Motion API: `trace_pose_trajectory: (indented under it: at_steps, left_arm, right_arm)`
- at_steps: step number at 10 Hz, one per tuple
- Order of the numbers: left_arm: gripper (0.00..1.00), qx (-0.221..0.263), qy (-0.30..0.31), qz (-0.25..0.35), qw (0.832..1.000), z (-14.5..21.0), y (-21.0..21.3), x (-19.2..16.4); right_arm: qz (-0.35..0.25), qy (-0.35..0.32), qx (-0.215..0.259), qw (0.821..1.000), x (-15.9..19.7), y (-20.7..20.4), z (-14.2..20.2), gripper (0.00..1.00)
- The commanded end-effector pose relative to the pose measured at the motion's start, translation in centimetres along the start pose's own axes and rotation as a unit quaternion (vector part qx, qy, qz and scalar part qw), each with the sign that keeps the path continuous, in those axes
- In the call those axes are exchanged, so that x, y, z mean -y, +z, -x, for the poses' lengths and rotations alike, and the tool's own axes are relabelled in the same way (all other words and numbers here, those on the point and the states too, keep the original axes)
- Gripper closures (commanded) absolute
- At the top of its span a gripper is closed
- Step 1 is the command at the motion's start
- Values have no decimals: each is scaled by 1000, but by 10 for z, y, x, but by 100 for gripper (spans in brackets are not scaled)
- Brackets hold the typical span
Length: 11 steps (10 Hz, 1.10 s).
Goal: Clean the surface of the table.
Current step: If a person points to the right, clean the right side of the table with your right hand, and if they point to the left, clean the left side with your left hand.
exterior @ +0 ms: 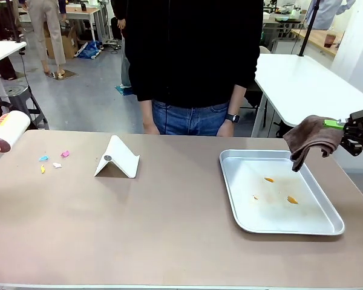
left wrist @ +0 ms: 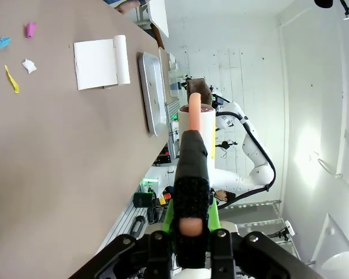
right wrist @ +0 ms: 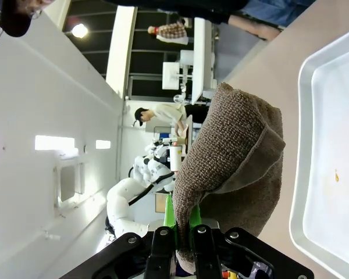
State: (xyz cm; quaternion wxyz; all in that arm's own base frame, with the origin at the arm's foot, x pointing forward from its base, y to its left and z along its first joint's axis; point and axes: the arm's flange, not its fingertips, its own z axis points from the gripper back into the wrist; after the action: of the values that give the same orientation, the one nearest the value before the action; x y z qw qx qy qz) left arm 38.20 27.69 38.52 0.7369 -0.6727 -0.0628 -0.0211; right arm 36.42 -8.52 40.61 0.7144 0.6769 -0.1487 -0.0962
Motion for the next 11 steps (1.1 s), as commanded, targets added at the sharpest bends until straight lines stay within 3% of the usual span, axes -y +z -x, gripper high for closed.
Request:
trace_pose_trajectory:
  at_steps: [1, 11]
  left_arm:
    - [77, 2, -11, 8, 1000, 1, 1, 3]
    - [77, 2, -11, 8, 1000, 1, 1, 3]
  right_arm:
    - [-3, -1, -6, 1000, -2, 1, 2, 91]
    - [-3, -1, -6, 1000, -2, 1, 2, 91]
